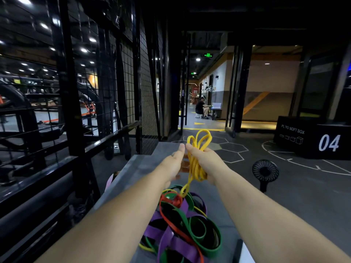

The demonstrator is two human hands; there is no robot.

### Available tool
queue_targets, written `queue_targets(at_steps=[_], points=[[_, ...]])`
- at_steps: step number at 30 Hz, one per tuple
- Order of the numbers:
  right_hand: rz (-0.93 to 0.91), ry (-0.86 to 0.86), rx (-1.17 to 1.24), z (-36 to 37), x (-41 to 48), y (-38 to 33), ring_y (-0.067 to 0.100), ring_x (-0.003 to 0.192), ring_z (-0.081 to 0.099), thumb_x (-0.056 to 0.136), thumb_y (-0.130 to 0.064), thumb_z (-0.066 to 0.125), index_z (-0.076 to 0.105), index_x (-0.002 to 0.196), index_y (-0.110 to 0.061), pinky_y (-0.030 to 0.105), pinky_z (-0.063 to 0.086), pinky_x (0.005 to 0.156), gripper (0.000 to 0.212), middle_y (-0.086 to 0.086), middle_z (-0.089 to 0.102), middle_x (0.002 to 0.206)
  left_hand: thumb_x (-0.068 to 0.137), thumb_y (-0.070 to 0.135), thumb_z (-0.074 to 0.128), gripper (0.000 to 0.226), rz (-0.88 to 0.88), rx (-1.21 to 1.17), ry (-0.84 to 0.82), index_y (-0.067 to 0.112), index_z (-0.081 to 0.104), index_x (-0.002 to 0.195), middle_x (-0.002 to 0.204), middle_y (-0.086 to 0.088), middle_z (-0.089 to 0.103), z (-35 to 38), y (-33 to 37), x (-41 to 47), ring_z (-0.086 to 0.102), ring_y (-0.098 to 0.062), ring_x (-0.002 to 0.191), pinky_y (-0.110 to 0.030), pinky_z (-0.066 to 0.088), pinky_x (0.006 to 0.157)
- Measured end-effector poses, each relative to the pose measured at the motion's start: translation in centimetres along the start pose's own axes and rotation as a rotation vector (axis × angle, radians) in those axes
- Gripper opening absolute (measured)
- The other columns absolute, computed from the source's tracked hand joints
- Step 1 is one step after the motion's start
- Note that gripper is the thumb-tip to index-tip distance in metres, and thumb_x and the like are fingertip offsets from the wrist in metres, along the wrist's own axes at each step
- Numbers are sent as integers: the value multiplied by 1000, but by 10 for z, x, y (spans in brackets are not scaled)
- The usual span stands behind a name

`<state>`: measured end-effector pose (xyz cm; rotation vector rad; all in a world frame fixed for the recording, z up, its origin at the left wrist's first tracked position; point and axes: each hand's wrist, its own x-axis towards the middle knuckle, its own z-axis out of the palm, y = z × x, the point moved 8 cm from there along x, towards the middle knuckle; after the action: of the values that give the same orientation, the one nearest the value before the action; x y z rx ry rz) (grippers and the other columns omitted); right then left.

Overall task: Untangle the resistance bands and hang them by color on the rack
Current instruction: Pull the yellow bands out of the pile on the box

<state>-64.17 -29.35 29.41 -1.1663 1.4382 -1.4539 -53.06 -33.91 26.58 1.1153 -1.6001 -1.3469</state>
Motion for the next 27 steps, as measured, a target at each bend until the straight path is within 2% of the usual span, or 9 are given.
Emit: queue_targets(at_steps=[2,5,9,13,17,21,23,25,27], points=[[-2,-6,3,4,-7,1,26,85,68,79,-54,72,65,100,-11,50,56,87,49,8,70,90,48,102,31,113,2,-8,29,27,55,130,133,-1,58,-6,0,-9,53,-21,122,-45,39,107],[-5,-51,-2,11,-18,6,30,90,71,74,-59,72,66,103,-12,53,56,86,56,11,74,97,94,64,32,48,61,26,3,25,51,114,112,10,52,-4,10,-41,50,-6,101,-29,39,94],[4,-87,-30,17,-42,21,30,92,70,77,-62,69,66,103,-14,46,57,84,55,11,72,97,102,42,33,34,127,59,44,22,51,123,117,5,55,-10,-4,-64,53,-6,101,-23,46,78],[25,-149,19,28,-76,49,30,83,71,67,-64,74,67,107,-12,49,57,79,66,12,73,93,97,45,46,23,143,57,121,27,60,96,101,-5,69,-17,-27,-89,66,-25,97,-48,53,88],[57,-179,76,36,-114,78,34,89,68,47,-71,82,67,111,-10,55,50,92,89,19,72,100,77,59,47,34,120,110,162,29,61,86,87,-7,68,-22,-59,-112,63,-31,88,-54,50,88],[34,-251,189,41,-149,96,35,97,63,75,-44,75,74,99,-10,55,45,98,42,25,69,107,82,45,51,19,60,16,160,33,66,77,88,-5,68,-23,-78,-145,64,-33,98,-53,48,94],[27,-271,188,44,-165,101,30,89,67,87,-36,69,71,104,-8,42,57,81,33,25,69,106,88,38,52,18,33,-10,148,30,65,78,88,-5,68,-22,-85,-163,65,-31,93,-52,50,93],[16,-273,181,46,-178,105,22,77,70,92,-30,63,67,104,-9,31,56,63,24,16,72,96,91,38,51,19,29,-21,97,25,63,85,92,-11,67,-16,-89,-176,63,-28,87,-50,51,90],[11,-240,199,45,-190,108,20,81,71,88,-29,65,63,104,-13,33,58,68,23,8,73,92,97,36,49,19,40,21,80,23,61,91,96,-11,65,-15,-90,-187,61,-24,87,-44,51,88]])
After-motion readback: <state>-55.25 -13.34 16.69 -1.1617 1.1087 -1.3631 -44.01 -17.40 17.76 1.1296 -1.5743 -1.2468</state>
